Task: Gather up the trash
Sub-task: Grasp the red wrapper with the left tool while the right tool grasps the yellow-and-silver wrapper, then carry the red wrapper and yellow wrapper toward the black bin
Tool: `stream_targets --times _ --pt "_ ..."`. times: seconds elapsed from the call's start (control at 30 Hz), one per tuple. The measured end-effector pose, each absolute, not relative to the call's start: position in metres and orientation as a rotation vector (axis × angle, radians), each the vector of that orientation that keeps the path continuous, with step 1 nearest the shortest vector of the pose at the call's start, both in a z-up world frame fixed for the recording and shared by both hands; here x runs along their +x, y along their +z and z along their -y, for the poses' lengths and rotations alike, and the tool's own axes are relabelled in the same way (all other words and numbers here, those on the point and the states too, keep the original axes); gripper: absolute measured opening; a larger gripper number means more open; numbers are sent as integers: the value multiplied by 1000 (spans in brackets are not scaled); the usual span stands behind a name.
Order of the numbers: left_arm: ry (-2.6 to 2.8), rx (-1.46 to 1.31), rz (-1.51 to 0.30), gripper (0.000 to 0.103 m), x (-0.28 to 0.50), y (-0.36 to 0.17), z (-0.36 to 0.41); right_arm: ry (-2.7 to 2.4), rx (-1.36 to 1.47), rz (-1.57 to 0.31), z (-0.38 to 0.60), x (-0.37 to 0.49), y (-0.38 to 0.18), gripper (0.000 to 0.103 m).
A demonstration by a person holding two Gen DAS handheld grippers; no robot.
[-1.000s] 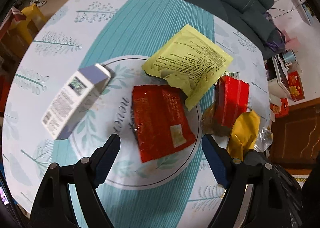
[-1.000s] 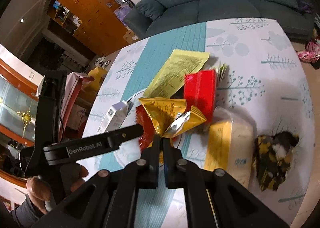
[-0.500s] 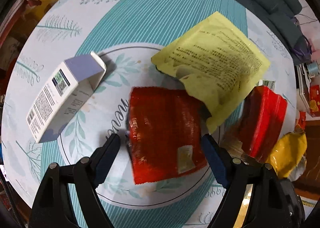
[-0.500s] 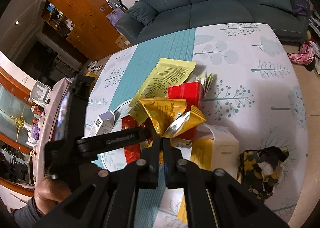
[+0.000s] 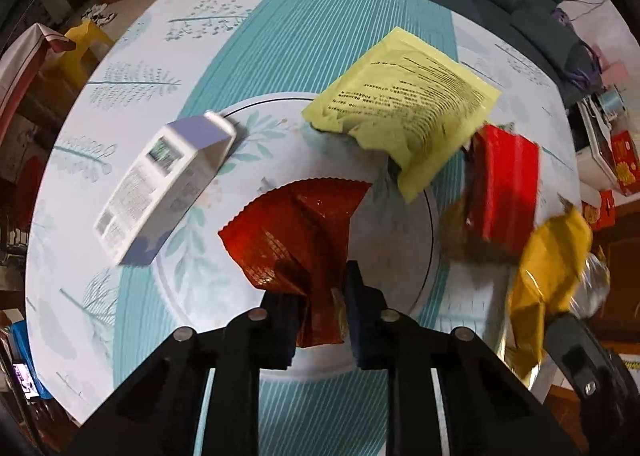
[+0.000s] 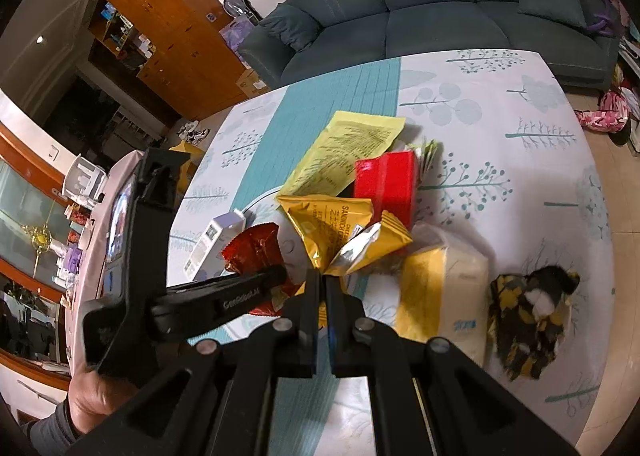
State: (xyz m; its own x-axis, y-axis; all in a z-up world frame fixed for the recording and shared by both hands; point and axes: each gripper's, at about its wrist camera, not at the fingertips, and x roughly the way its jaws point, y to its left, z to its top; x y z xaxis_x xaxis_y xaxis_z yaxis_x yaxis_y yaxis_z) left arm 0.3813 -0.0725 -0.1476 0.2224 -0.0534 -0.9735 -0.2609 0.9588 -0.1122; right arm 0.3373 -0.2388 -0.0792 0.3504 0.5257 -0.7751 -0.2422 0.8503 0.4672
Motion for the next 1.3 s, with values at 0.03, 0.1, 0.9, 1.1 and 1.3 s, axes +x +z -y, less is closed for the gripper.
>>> stream_targets --times 0.03,0.1,0.9,1.1,1.3 --pt "136 -276 -1338 17 373 -143 72 509 289 -1106 236 333 -77 3" --pt "120 -274 -1327 16 356 -134 68 514 283 -1104 231 325 -74 3" --pt "-200 -148 -1220 16 120 -78 -32 350 306 -1085 147 94 -51 3" --pt "-280 -124 -1245 16 69 -92 -39 290 333 -1117 126 25 -66 3" --pt "-319 -130 -1296 16 30 -117 -40 240 337 -1197 117 -19 -93 3"
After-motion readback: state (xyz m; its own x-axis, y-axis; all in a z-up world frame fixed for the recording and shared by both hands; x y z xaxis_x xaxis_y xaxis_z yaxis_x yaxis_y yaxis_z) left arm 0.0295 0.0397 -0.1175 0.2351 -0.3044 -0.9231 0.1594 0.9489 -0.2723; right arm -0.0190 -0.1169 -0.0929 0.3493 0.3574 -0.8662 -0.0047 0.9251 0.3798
